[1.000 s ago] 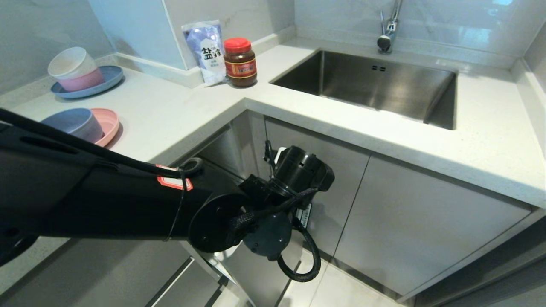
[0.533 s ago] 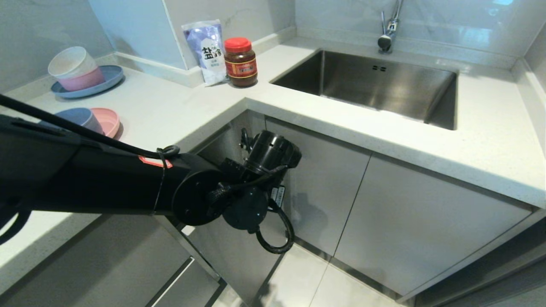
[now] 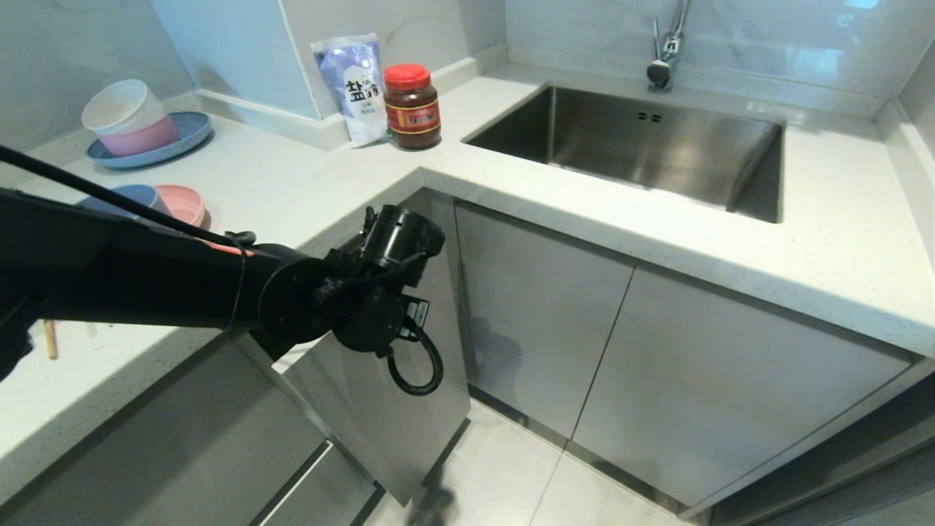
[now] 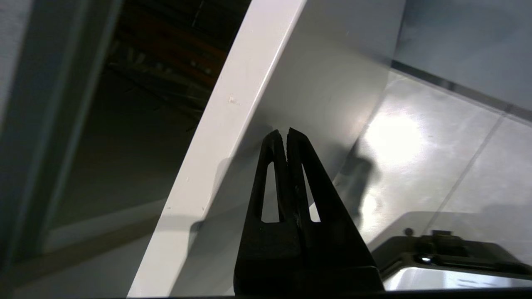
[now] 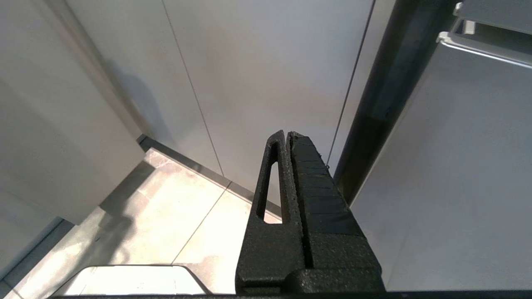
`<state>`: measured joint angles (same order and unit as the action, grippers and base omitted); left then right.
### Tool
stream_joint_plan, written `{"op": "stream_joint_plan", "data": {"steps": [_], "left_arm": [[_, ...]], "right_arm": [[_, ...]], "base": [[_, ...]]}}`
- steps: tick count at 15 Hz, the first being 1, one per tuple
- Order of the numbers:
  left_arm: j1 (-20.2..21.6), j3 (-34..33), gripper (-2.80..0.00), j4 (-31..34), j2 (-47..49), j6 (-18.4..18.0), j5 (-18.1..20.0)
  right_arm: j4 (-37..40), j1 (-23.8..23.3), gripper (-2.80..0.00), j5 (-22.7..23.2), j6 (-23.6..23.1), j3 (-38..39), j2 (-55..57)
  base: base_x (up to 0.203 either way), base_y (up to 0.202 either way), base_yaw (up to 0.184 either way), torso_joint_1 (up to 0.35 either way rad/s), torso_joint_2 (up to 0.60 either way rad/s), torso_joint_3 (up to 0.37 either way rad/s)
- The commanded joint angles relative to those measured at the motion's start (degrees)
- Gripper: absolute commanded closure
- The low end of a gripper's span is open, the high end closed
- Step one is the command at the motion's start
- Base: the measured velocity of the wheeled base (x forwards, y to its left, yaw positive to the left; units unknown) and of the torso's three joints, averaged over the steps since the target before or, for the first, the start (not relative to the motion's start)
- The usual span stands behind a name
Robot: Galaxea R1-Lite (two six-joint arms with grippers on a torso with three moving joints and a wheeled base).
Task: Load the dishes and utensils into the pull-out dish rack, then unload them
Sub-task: Close the cupboard
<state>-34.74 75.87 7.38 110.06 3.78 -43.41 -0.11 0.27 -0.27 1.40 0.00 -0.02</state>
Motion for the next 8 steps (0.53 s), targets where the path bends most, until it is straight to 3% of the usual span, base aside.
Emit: {"op": "stream_joint_plan", "data": {"steps": [1,3,8], "left_arm": [[3.3,0.1,0.0,0.0,-0.1,-1.3,-0.7],[5.4,0.7,0.0,-0.2,-0.2,-2.4,-2.3],[5.6,0.7,0.0,-0.1,-0.5,-2.6,-2.4]], "right_arm": [[0.0,0.0,0.0,0.0,0.0,0.1,-0.2],[0.0,0.1,0.0,0.0,0.0,0.1,-0.2],[-0.1,0.1,0.0,0.0,0.0,0.1,-0.2]], "base": [[0.0,0.0,0.0,0.0,0.0,0.0],[0.0,0.0,0.0,0.0,0.0,0.0],[0.0,0.0,0.0,0.0,0.0,0.0]]}}
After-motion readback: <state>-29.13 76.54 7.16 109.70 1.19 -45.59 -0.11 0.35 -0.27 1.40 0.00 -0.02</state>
